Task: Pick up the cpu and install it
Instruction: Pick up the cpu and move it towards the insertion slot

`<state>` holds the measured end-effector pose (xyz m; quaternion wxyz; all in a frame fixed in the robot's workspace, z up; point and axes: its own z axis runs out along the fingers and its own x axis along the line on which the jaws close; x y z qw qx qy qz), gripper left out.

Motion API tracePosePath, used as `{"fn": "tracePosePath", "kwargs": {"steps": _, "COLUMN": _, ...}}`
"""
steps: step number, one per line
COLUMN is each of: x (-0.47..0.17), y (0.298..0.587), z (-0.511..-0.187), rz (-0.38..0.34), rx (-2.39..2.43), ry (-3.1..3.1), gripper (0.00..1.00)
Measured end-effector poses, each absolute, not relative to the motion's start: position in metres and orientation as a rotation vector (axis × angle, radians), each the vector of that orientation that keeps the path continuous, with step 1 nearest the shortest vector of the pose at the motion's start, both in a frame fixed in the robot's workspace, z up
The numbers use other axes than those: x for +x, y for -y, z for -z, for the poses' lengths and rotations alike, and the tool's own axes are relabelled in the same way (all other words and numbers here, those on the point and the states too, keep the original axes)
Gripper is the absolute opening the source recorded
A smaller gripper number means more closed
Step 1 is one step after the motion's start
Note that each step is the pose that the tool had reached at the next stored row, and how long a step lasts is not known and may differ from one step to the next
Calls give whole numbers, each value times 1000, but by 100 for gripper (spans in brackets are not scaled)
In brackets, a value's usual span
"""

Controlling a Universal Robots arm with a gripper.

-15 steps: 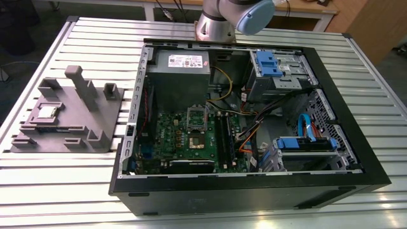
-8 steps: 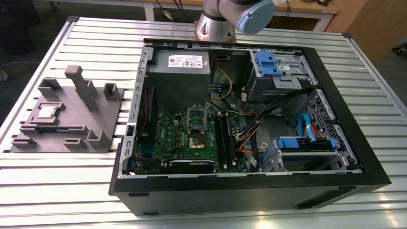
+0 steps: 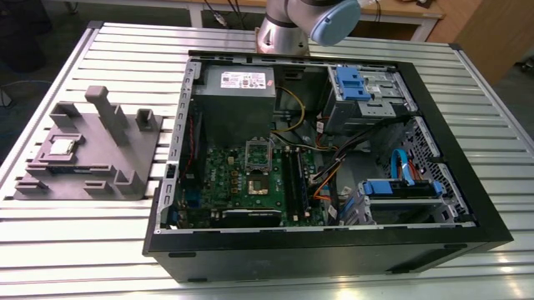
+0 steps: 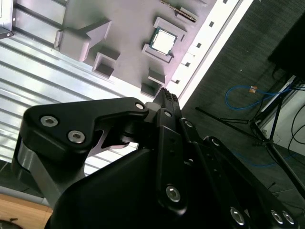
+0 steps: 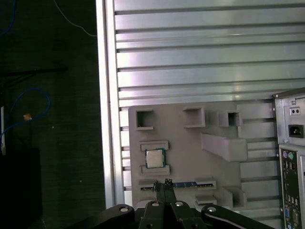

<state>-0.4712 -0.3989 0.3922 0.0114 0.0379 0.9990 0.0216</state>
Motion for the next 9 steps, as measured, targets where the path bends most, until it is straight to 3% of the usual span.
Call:
{"fn": "tracePosePath", "kwargs": {"steps": 2, "x": -471, "y": 399, "z": -392, "rz": -68, "rx": 118, "ry": -3116, "gripper": 11}}
{"fn": "tracePosePath", "kwargs": {"steps": 5, "x": -471, "y": 399, "z": -392, "rz": -68, "rx": 118, "ry": -3116, "gripper": 29}}
{"fn": "tracePosePath", "kwargs": {"steps": 9, "x": -471, "y": 399, "z": -392, "rz": -68, "rx": 118, "ry": -3116, "gripper": 41}}
